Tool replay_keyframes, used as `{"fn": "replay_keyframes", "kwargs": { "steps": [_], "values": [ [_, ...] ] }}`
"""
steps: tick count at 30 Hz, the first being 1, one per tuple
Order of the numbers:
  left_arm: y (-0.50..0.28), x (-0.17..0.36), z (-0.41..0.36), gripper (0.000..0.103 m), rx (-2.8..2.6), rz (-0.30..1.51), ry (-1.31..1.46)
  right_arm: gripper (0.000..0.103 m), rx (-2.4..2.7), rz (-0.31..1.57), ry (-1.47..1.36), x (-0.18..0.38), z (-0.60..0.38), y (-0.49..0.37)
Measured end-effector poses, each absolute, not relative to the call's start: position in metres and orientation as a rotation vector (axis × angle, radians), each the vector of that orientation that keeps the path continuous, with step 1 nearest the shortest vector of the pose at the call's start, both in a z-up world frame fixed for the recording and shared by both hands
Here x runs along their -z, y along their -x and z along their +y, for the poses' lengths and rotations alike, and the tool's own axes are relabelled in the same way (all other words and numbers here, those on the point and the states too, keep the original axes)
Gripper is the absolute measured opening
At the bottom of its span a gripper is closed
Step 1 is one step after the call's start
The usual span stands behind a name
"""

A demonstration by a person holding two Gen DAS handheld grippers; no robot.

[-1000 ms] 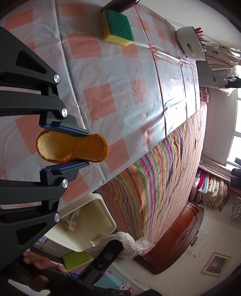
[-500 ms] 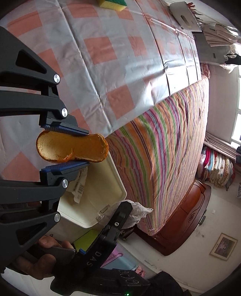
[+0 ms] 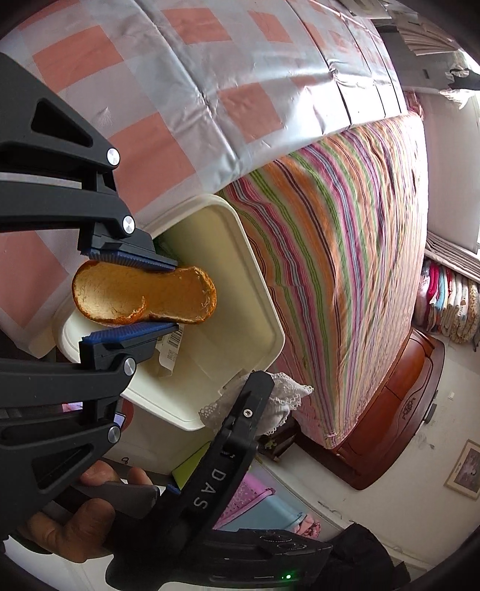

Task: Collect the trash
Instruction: 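Carry both items to the cream bin and release them from both grippers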

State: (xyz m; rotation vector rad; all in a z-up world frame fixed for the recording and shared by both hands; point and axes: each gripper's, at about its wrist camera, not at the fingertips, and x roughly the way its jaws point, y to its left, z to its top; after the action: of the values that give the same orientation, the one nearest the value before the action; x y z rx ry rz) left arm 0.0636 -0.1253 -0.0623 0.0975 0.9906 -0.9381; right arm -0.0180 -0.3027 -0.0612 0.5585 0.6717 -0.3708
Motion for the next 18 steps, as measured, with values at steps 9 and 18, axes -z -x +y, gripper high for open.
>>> {"fn": "replay_keyframes", "kwargs": {
  "steps": [9, 18],
  "values": [
    [-0.055, 0.069, -0.146, 0.027, 0.972, 1.013, -0.120, 0.058, 0.393, 0.677, -0.583, 0.062, -0.318, 0.028],
    [-0.054, 0.075, -0.159, 0.027, 0.977, 1.025, -0.132, 0.061, 0.398, 0.688, -0.592, 0.066, -0.321, 0.030]
  ]
}}
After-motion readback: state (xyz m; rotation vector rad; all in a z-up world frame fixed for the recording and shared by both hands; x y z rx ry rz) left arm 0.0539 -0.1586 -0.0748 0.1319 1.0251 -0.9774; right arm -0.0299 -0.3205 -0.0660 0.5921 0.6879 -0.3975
